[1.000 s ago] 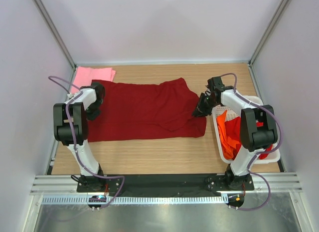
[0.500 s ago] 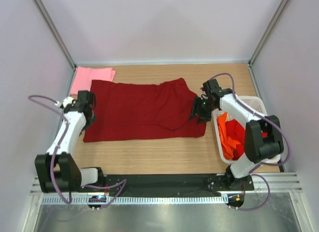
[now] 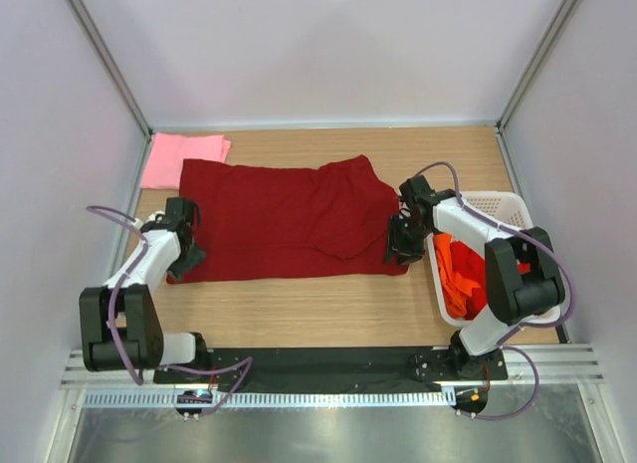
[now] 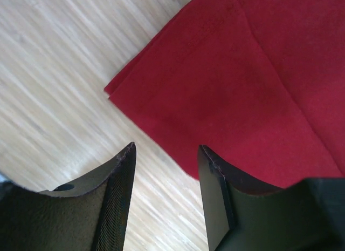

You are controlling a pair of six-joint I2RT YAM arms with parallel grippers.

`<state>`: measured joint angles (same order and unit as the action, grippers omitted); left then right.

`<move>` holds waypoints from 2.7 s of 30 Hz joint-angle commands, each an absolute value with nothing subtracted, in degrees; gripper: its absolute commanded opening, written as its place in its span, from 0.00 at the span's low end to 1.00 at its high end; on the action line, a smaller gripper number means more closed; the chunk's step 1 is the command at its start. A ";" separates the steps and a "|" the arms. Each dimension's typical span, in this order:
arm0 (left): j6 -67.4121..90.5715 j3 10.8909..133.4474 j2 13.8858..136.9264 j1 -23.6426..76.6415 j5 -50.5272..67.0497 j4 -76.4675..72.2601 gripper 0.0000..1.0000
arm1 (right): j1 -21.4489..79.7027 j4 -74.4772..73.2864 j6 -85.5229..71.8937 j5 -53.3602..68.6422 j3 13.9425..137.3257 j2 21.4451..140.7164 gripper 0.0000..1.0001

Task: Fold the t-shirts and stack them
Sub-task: Fold the tshirt

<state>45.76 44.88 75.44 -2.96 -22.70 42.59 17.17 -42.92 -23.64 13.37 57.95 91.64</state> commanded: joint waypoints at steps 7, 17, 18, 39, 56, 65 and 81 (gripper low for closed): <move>41.93 47.20 83.93 -6.76 -21.36 36.48 0.46 | 17.40 -40.08 -20.39 5.55 58.36 97.03 0.44; 41.66 49.56 86.14 -7.91 -23.47 40.41 0.44 | 17.93 -40.96 -20.48 4.91 57.92 95.28 0.45; 42.27 49.83 84.13 -7.91 -23.21 41.21 0.45 | 18.02 -40.70 -20.74 5.70 57.40 93.97 0.47; 42.01 55.72 67.15 -13.09 -29.55 55.02 0.72 | 19.16 -41.92 -21.35 9.58 51.60 92.56 0.09; 37.36 56.86 76.28 -13.01 -17.75 46.93 0.63 | 19.34 -43.97 -29.67 11.23 63.46 88.86 0.64; 36.47 56.34 77.96 -13.01 -16.70 45.00 0.59 | 22.84 -37.52 -34.37 14.70 66.78 94.91 0.64; 35.86 57.92 81.03 -13.01 -15.82 43.51 0.52 | 19.60 -44.47 -20.66 -2.20 82.52 107.22 0.54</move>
<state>36.80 55.79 80.20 -12.80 -16.88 44.82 20.36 -44.05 -24.97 -0.12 79.15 105.93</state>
